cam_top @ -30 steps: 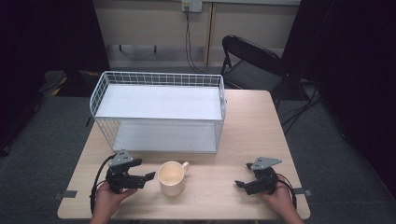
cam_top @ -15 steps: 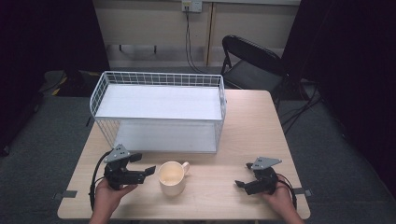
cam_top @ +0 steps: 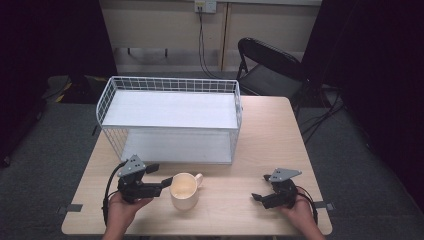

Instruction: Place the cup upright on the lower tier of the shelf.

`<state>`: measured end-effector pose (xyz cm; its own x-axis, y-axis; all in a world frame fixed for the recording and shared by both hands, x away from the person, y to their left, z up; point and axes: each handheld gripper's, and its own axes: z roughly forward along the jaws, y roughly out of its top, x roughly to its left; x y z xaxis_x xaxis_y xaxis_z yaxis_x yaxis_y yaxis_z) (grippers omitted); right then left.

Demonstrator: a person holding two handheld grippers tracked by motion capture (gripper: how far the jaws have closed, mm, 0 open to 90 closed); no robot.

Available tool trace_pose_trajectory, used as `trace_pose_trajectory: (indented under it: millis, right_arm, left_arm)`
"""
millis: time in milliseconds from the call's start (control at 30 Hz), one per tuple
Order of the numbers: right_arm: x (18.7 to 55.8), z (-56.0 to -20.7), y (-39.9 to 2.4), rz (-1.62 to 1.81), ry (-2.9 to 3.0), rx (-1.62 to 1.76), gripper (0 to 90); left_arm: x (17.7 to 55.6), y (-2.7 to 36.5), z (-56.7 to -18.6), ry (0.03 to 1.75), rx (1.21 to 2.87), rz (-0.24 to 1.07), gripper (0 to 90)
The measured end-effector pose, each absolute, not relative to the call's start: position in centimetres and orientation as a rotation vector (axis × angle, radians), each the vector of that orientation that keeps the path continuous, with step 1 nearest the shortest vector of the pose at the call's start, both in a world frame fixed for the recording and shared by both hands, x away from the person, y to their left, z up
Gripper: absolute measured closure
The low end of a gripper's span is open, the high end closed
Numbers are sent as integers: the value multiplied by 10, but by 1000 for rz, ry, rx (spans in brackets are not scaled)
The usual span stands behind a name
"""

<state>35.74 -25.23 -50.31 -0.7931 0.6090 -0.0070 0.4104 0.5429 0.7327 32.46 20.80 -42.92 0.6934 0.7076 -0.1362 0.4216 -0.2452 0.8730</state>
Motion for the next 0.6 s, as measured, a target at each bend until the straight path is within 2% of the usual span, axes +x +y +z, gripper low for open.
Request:
trace_pose_trajectory:
  millis: [600]
  right_arm:
    - [357, -503, -252, 1096, 2519, 852, 132]
  left_arm:
    - [324, 197, -437, 861, 1900, 367, 411]
